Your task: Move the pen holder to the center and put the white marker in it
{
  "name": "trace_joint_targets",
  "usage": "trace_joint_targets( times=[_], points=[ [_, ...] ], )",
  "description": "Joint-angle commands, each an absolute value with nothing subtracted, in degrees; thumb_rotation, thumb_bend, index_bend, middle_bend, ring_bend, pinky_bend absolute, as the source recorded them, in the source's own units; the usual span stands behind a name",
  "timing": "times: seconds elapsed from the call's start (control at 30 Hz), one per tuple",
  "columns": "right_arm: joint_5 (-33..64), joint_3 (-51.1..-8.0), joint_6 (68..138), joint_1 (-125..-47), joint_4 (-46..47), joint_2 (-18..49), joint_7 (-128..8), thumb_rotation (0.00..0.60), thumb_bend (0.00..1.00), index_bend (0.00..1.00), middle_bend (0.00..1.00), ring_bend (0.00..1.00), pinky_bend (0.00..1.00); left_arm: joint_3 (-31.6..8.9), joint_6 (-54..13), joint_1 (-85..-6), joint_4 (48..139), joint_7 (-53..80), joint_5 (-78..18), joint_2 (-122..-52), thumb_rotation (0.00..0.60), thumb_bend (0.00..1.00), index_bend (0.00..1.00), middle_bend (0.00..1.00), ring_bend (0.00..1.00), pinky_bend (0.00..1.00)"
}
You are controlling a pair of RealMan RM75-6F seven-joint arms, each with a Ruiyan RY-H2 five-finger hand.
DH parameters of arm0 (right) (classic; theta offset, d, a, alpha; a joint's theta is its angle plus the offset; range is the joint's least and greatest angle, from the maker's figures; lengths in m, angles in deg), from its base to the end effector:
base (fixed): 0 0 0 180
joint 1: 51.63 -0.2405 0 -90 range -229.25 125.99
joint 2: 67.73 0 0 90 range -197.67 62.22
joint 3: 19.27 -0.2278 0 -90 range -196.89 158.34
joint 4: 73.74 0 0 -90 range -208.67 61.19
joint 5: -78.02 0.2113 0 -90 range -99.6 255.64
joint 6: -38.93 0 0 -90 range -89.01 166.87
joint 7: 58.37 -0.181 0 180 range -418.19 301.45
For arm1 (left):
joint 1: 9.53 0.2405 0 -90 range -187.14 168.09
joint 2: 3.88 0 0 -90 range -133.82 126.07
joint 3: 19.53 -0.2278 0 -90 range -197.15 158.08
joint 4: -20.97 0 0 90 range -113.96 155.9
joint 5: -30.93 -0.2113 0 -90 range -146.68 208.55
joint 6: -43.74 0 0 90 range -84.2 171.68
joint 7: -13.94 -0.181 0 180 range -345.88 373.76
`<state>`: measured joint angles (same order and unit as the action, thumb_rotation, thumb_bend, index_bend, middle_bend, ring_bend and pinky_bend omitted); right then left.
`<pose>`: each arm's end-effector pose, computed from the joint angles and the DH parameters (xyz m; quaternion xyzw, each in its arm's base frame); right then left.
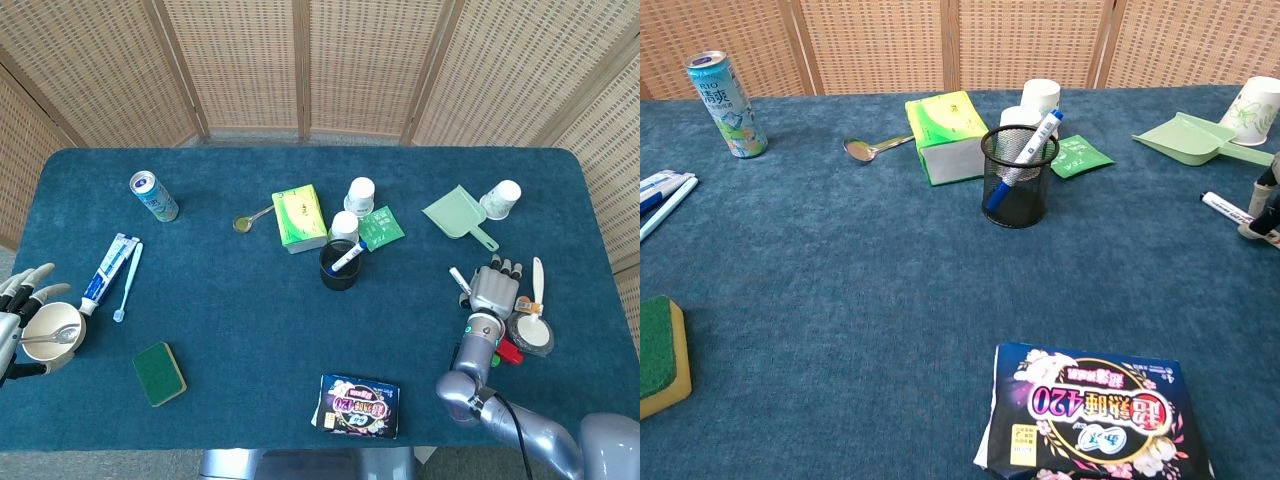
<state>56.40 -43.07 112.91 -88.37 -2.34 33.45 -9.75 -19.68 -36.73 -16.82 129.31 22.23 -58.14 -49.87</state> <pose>-0.2588 -0.3651 -0.0001 0.4798 -0.5290 0.1560 0.6824 -0.2465 0.2109 0.1822 -0.6190 -0.4346 -0.3961 0.5206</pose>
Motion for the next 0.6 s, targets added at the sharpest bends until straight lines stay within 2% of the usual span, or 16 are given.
trace_joint_targets(
  times=[0.03,0.23,0.6],
  points=[
    [55.4,-43.0,113.1,-87.9,-1.2,32.8,-10.5,0.6,0.44,0.58,0.0,0.0,0.0,-19.7,-36.8,-16.8,129.3,22.3,-58.1,-49.9,0.6,0.07,0.2,0.0,0.0,0.09],
    [51.2,-42.8,114.9,-86.7,3.4,30.2,-13.4,0.6,0.44,0.59,0.0,0.0,0.0,-19.6,-36.8,-16.8,129.2,22.6,-58.0,-49.8,0.6,0.07,0.2,0.0,0.0,0.09],
    [41.2,-41.9,120.1,-83.2,17.6,23.2,-19.7,0.6,0.45,0.59,0.0,0.0,0.0,-19.9,-37.3,-16.5,129.1,23.5,-58.9,-49.5,0.6,0.07,0.2,0.0,0.0,0.1]
  ],
)
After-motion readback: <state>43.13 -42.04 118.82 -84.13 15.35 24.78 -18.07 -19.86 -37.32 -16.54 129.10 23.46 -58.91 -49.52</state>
